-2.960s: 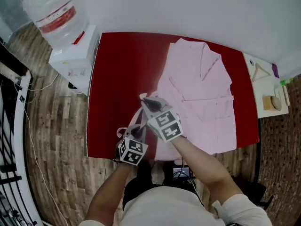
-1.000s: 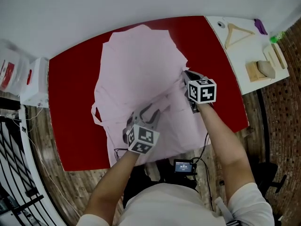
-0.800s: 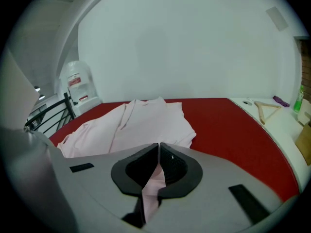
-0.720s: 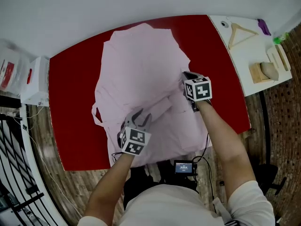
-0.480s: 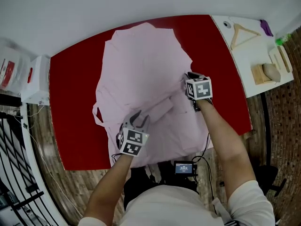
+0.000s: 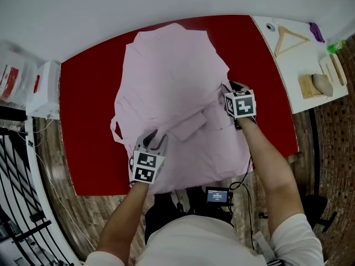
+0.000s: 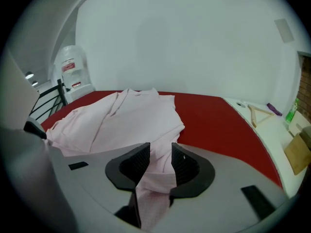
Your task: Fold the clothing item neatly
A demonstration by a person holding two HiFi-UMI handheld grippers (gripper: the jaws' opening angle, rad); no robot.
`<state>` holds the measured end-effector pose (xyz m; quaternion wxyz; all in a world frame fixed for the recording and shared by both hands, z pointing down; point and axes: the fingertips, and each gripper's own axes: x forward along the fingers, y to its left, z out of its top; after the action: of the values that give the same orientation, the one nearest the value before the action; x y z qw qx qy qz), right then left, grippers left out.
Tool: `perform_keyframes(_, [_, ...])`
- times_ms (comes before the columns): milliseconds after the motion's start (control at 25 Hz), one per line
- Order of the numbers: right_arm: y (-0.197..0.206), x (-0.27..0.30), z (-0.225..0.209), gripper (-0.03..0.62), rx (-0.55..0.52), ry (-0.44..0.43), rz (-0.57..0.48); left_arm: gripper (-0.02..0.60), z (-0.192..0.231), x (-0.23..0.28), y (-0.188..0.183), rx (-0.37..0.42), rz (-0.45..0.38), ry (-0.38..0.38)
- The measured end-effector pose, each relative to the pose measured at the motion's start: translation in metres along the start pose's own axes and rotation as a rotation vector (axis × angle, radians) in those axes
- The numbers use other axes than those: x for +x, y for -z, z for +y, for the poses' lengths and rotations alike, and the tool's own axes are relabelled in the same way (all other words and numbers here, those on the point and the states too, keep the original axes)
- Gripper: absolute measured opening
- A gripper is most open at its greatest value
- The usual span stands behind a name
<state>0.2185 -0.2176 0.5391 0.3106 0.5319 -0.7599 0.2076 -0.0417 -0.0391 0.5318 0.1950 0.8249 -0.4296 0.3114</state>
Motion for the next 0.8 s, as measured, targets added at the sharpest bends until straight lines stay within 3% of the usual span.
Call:
perform_keyframes(120, [-0.010, -0.009, 0.010, 0.121, -0.109, 0.005, -0.042, 0.118, 0.013, -0.018, 0.020, -0.034, 0.010, -0.033])
perform_keyframes(240, [-0.023, -0.018, 0.050, 0.120, -0.308, -0.035, -0.089, 0.118, 0.026, -0.035, 0.043, -0.083, 0.027, -0.072])
perform_keyframes(400, [-0.027, -0.036, 0.174, 0.120, -0.624, -0.287, -0.165, 0.118, 0.038, -0.048, 0.060, -0.153, 0.024, -0.111])
perform_keyframes(560, [0.005, -0.056, 0.304, 0.120, -0.883, -0.570, -0.183, 0.118, 0.044, -0.055, 0.062, -0.183, 0.004, -0.131])
perform_keyframes(680, [0.041, -0.050, 0.352, 0.120, -1.041, -0.647, -0.128, 0.118, 0.045, -0.057, 0.061, -0.185, -0.012, -0.132])
perform_keyframes(800, [0.061, -0.037, 0.369, 0.120, -1.122, -0.652, -0.074, 0.118, 0.048, -0.059, 0.059, -0.188, -0.034, -0.129])
